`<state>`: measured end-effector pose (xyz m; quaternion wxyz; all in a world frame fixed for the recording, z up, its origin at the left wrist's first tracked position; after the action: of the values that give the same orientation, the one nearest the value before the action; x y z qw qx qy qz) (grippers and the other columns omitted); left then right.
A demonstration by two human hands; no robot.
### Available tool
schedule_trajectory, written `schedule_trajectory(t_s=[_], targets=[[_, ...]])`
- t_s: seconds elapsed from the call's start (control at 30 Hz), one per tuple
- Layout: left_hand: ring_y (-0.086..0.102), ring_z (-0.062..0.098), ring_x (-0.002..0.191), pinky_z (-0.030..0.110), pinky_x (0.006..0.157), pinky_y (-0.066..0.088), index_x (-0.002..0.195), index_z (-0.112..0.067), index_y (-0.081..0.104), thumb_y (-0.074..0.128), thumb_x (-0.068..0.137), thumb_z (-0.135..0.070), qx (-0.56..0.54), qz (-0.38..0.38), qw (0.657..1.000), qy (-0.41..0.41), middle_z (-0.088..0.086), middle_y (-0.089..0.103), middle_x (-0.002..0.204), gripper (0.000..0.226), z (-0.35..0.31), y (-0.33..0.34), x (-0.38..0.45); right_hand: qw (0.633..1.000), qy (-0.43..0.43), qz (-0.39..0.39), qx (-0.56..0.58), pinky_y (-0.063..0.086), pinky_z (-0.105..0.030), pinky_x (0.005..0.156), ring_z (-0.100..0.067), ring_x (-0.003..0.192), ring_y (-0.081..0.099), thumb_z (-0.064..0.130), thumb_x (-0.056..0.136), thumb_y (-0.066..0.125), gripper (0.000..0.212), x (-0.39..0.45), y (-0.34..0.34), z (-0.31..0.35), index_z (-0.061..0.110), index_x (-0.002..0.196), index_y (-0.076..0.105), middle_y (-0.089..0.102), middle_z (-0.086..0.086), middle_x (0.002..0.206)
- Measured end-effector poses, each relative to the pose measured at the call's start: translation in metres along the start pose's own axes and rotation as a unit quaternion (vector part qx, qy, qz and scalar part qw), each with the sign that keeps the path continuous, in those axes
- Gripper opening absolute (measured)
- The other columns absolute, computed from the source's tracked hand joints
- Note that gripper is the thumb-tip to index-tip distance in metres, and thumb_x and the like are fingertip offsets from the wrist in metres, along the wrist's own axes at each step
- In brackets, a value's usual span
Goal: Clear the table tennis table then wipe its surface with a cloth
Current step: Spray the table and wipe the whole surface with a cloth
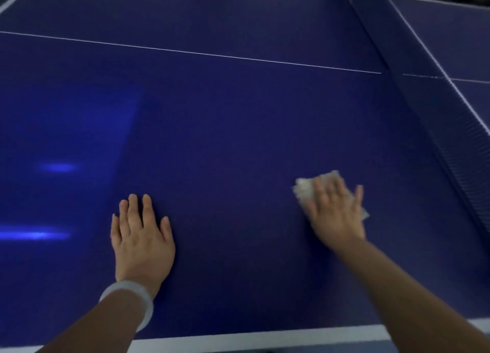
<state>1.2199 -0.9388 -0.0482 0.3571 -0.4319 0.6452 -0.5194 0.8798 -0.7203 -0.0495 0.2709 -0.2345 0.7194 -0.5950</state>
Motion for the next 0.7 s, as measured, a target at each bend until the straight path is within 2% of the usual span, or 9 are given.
schedule_trajectory(t_s=[0.1,0.2,0.27,0.33,0.4,0.47,0.57,0.63,0.7], targets=[[0.005,0.028,0.149,0.046,0.122,0.003,0.153,-0.008,0.017,0.024,0.101,-0.039,0.006,-0.001,1.0,0.002,0.016,0.013,0.16,0.062,0.001,0.001,0.0,0.976,0.178,0.077,0.101,-0.007,-0.061,0.116,-0.026,0.149,-0.013,0.057,0.096,0.0,0.068,-0.02,0.019,-0.074,0.024,0.156,-0.002,-0.004,-0.008,0.163],[0.006,0.03,0.149,0.047,0.121,0.003,0.153,-0.007,0.017,0.025,0.101,-0.038,0.004,-0.001,1.0,0.006,0.017,0.014,0.16,0.061,0.001,0.0,-0.001,0.947,0.275,0.071,0.149,-0.002,-0.064,0.114,-0.03,0.148,-0.013,0.053,0.098,0.005,0.066,-0.074,0.028,-0.059,0.022,0.156,-0.003,-0.01,-0.011,0.162],[0.003,0.029,0.149,0.047,0.122,0.001,0.153,-0.008,0.015,0.023,0.101,-0.038,0.001,0.005,1.0,0.006,0.016,0.011,0.161,0.061,0.0,0.0,-0.001,0.958,0.249,0.022,0.138,0.004,-0.066,0.113,-0.034,0.149,-0.005,0.051,0.099,0.005,0.066,-0.107,0.024,-0.006,0.017,0.156,0.006,0.0,-0.016,0.162],[0.001,0.029,0.149,0.046,0.122,0.0,0.154,-0.008,0.012,0.021,0.101,-0.039,0.004,0.008,1.0,0.008,0.015,0.008,0.161,0.061,0.001,0.001,-0.001,0.979,0.137,-0.025,0.149,0.006,-0.066,0.114,-0.036,0.149,0.003,0.049,0.099,0.014,0.065,-0.133,0.008,0.069,0.016,0.155,0.019,0.012,-0.017,0.16],[0.001,0.029,0.149,0.047,0.122,0.0,0.154,-0.008,0.012,0.021,0.101,-0.039,-0.001,0.009,1.0,0.013,0.015,0.008,0.161,0.062,0.0,0.0,-0.001,0.987,-0.047,-0.012,0.154,-0.006,-0.059,0.115,-0.028,0.149,-0.011,0.049,0.1,0.022,0.062,-0.158,0.0,0.149,0.022,0.156,0.013,-0.001,-0.009,0.163],[0.001,0.03,0.149,0.047,0.121,0.0,0.154,-0.008,0.013,0.022,0.102,-0.039,-0.014,0.007,1.0,0.019,0.016,0.008,0.161,0.061,0.0,0.0,-0.001,0.973,-0.158,0.012,0.165,-0.012,-0.054,0.115,-0.02,0.147,-0.023,0.05,0.101,0.023,0.062,-0.174,-0.011,0.183,0.027,0.156,0.007,-0.012,0.0,0.162],[0.003,0.031,0.149,0.047,0.121,0.001,0.153,-0.007,0.015,0.024,0.102,-0.039,-0.024,-0.001,0.999,0.029,0.017,0.01,0.161,0.061,0.002,-0.001,-0.001,0.984,-0.137,0.014,0.114,-0.011,-0.054,0.118,-0.02,0.147,-0.022,0.052,0.099,0.012,0.063,-0.157,-0.002,0.134,0.026,0.156,-0.001,-0.013,0.001,0.161],[0.003,0.031,0.149,0.047,0.121,0.001,0.153,-0.006,0.016,0.025,0.101,-0.039,-0.031,-0.001,0.999,0.038,0.017,0.01,0.16,0.061,0.002,-0.001,-0.001,0.997,-0.05,0.014,0.051,-0.002,-0.056,0.119,-0.025,0.149,-0.013,0.05,0.094,0.0,0.067,-0.139,0.007,0.062,0.021,0.156,-0.001,-0.004,-0.004,0.163],[0.004,0.032,0.149,0.047,0.121,0.001,0.153,-0.006,0.017,0.027,0.101,-0.038,-0.028,-0.001,0.999,0.043,0.018,0.011,0.16,0.062,0.002,0.0,-0.001,0.999,0.027,0.038,0.003,-0.003,-0.056,0.119,-0.024,0.148,-0.014,0.048,0.091,-0.009,0.07,-0.128,0.015,-0.011,0.02,0.155,-0.006,-0.004,-0.006,0.163]])
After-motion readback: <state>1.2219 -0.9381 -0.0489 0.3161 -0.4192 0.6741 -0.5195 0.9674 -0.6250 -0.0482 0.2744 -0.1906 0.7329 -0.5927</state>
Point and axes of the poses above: each hand's wrist, its own x-axis towards the middle knuckle, its own y-axis out of the palm, z = x × y, the point moved 9 cm from there along x, towards the middle knuckle
